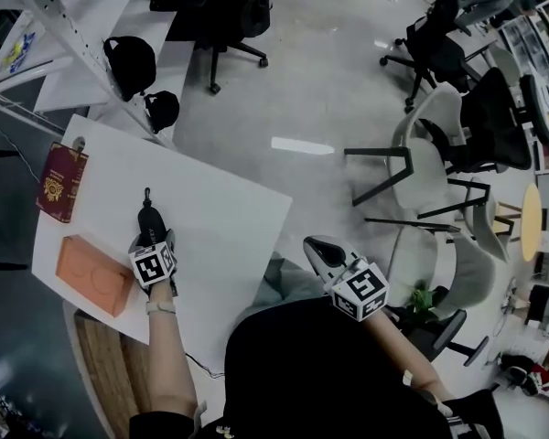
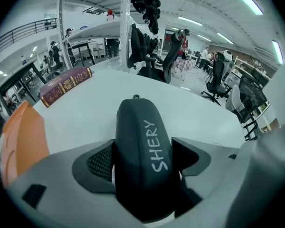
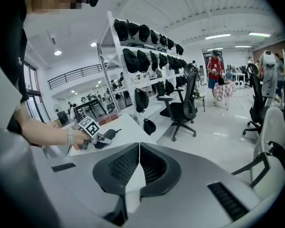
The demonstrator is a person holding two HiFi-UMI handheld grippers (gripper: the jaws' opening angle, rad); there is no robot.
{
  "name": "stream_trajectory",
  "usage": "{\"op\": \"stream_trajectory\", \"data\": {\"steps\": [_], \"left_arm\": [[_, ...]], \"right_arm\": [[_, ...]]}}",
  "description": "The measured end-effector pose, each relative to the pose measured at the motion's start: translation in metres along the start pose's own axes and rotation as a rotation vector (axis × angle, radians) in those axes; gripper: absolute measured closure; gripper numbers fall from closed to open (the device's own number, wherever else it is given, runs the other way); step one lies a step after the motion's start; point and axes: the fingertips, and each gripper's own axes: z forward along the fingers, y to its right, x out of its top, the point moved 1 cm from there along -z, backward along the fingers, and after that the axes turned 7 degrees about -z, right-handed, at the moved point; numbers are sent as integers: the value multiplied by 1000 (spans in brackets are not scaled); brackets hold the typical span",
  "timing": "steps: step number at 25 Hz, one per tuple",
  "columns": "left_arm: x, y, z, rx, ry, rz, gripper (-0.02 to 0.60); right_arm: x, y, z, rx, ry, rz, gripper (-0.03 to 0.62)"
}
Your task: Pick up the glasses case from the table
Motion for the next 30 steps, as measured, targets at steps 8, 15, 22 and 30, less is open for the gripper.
{"op": "stream_trajectory", "data": {"steps": [8,15,22,30], "left_arm": [[-3,4,1,-4,-9,14,213],[8,22,-25,-40,49,39,213],[13,53,-70,-73,106,96,213],[21,85,-127,-105,211,77,214]], "right_arm": [[0,-2,-10,-27,5,5,565],[10,-12,-10,0,36,-20,565],[25,-26,-11,43,62,-76,565],[55,-45,-9,118,129,-118,566]]}}
